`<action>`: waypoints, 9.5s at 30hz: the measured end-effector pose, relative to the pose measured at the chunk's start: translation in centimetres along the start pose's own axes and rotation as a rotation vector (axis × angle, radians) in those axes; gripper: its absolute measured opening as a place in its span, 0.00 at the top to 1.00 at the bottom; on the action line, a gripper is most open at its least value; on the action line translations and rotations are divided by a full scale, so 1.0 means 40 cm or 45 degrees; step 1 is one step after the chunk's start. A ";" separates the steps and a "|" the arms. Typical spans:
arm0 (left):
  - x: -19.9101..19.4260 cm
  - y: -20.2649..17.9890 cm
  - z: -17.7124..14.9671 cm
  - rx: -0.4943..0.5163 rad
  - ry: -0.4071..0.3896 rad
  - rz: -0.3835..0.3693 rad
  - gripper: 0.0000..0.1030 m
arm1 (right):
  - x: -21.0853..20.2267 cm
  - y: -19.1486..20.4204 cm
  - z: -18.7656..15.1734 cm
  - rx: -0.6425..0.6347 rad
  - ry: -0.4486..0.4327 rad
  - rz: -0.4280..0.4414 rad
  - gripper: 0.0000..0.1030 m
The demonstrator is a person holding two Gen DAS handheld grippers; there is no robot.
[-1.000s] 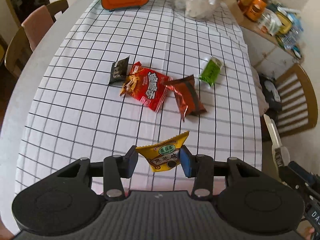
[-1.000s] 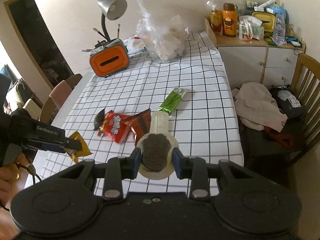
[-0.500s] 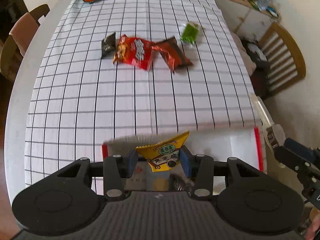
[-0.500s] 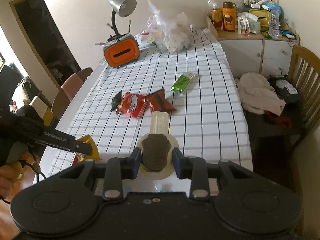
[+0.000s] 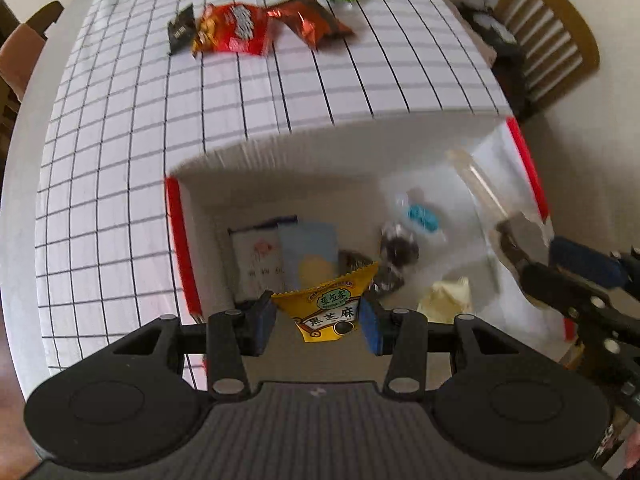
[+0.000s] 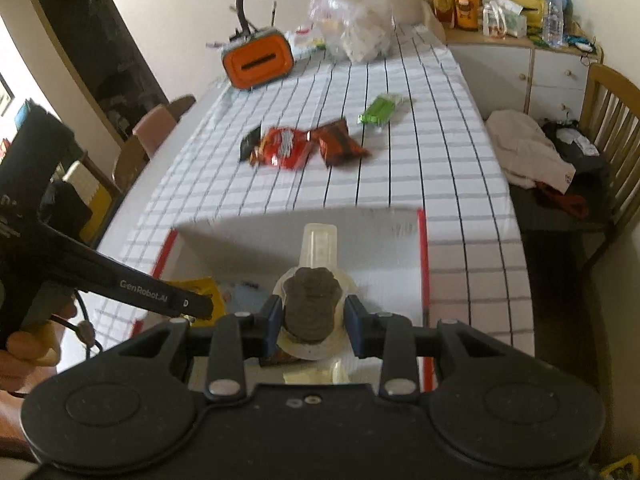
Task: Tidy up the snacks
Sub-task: 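Carry the yellow packet and lollipop into the white box and open both tools, then move both tools back over the remaining snacks, then grasp the black packet with the left tool while the right tool grasps the green bar, then carry the black packet and green bar into the white box and open both tools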
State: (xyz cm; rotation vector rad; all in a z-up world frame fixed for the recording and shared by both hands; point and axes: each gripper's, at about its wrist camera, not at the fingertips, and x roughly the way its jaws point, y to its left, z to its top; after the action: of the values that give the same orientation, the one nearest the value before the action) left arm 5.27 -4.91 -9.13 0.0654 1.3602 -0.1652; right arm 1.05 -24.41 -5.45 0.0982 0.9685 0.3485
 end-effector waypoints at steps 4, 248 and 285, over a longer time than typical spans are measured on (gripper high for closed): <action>0.022 -0.023 -0.020 0.040 0.012 0.016 0.57 | 0.035 0.002 -0.029 -0.009 0.029 -0.036 0.69; 0.138 -0.041 0.020 0.163 0.065 0.099 0.65 | 0.236 0.009 -0.015 -0.047 0.288 -0.105 0.60; -0.083 0.007 -0.026 0.145 -0.312 0.033 0.30 | 0.051 0.049 0.053 -0.035 0.100 -0.023 0.31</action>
State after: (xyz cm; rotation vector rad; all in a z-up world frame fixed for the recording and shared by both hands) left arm 3.63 -4.22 -6.10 0.1534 1.1043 -0.2218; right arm 3.34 -21.72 -5.40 0.0514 1.0417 0.3511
